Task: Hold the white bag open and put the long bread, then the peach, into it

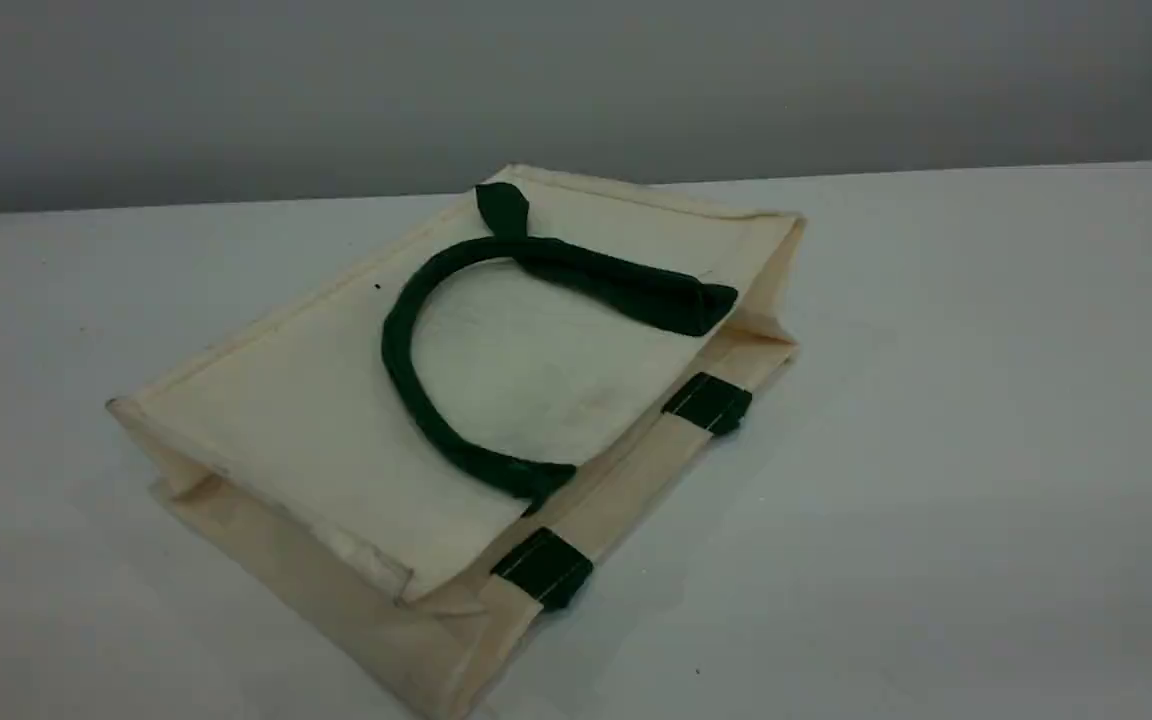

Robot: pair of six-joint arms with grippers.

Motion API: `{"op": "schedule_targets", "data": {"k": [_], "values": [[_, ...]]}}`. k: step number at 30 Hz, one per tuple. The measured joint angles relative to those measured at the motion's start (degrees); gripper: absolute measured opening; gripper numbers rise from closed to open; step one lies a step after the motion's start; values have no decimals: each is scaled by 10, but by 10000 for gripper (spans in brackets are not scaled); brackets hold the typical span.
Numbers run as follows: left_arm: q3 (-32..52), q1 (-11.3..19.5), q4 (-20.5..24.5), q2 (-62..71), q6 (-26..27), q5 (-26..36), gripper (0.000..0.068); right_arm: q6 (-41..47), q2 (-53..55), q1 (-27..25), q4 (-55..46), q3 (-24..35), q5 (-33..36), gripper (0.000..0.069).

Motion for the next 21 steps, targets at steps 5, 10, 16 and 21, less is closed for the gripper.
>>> {"op": "schedule_targets", "data": {"k": [5, 10, 16, 21], "values": [[0, 0, 0, 0, 0, 0, 467, 0, 0, 16, -1, 0, 0, 589], [0, 0, 0, 0, 0, 0, 467, 0, 0, 16, -2, 0, 0, 589], [0, 0, 0, 0, 0, 0, 467, 0, 0, 16, -2, 0, 0, 589], [0, 0, 0, 0, 0, 0, 467, 0, 0, 16, -2, 0, 0, 589]]}}
